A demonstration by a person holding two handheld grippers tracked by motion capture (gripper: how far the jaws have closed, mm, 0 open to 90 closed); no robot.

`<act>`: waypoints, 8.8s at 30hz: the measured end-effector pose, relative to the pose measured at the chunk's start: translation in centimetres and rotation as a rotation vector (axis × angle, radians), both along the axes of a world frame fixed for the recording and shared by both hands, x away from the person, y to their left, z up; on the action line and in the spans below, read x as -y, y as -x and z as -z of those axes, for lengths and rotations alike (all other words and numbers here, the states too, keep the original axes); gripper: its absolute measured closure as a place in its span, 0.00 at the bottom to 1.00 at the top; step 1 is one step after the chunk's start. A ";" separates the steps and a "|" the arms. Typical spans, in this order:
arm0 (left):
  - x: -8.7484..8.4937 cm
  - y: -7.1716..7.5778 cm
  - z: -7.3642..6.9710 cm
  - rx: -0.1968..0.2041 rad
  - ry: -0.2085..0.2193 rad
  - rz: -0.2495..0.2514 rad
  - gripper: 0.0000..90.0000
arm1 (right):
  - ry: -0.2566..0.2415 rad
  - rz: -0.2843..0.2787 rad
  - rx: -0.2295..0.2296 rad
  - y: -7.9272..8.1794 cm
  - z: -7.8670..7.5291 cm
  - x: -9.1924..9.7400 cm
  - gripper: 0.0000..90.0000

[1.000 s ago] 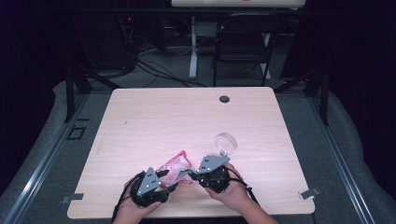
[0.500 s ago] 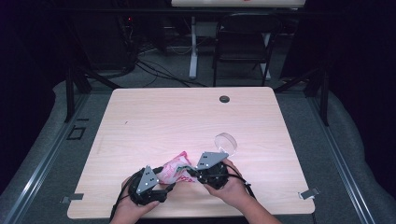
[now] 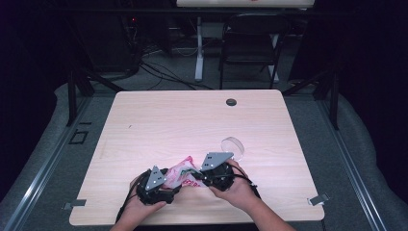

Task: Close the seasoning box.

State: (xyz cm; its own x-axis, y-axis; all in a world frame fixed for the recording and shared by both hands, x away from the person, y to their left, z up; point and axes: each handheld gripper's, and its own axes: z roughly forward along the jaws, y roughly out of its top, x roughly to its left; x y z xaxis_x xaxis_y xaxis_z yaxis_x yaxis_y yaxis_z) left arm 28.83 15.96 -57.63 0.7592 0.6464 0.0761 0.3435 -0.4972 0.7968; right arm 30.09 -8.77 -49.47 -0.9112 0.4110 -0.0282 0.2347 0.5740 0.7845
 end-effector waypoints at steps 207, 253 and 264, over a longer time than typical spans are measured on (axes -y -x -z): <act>9.5 -2.3 -6.9 0.699 -0.649 -0.021 0.60 | -0.169 0.168 0.121 1.0 -1.1 8.6 1.00; 10.2 -2.2 -7.8 0.788 -0.716 -0.039 0.62 | -0.126 0.186 0.133 0.6 0.2 8.7 1.00; 10.2 -1.9 -7.7 0.802 -0.723 -0.037 0.63 | -0.113 0.181 0.120 0.5 0.5 8.6 1.00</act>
